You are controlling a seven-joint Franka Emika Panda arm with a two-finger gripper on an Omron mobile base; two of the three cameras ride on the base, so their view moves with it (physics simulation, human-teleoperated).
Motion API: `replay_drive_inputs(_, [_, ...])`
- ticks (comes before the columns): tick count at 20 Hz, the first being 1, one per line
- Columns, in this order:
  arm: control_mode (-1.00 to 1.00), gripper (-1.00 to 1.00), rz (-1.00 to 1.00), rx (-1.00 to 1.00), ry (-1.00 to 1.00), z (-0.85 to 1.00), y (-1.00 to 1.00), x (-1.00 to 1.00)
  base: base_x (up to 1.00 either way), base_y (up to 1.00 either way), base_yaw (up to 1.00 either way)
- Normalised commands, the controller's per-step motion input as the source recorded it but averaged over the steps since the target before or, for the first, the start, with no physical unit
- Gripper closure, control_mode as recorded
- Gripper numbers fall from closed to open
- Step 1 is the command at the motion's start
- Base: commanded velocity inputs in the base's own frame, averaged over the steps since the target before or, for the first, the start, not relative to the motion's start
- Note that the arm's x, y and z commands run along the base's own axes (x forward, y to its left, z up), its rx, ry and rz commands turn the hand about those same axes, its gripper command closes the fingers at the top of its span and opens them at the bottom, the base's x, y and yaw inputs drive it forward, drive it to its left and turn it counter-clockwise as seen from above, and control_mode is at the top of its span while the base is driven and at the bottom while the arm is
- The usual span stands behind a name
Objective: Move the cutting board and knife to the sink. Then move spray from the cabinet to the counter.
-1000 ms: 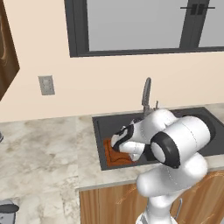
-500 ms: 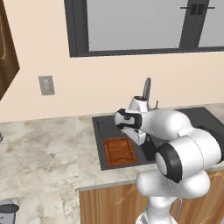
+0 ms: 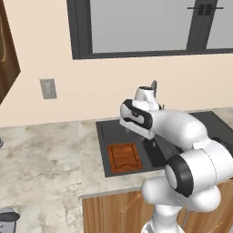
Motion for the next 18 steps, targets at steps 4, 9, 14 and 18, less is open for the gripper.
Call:
replay_drive_inputs(4, [-1.00, -1.00, 0.08, 0.00, -0.08, 0.37, -0.05, -0.32, 0.00, 0.00, 0.00])
replay_drive_inputs(9, [-1.00, -1.00, 0.10, 0.00, -0.09, 0.31, -0.10, -0.43, 0.00, 0.00, 0.00])
replay_drive_inputs(14, [-1.00, -1.00, 0.17, 0.00, -0.19, 0.16, -0.12, -0.56, 0.00, 0.00, 0.00])
replay_drive_inputs(18, [-1.00, -1.00, 0.16, 0.00, -0.22, 0.14, -0.10, -0.56, 0.00, 0.00, 0.00])
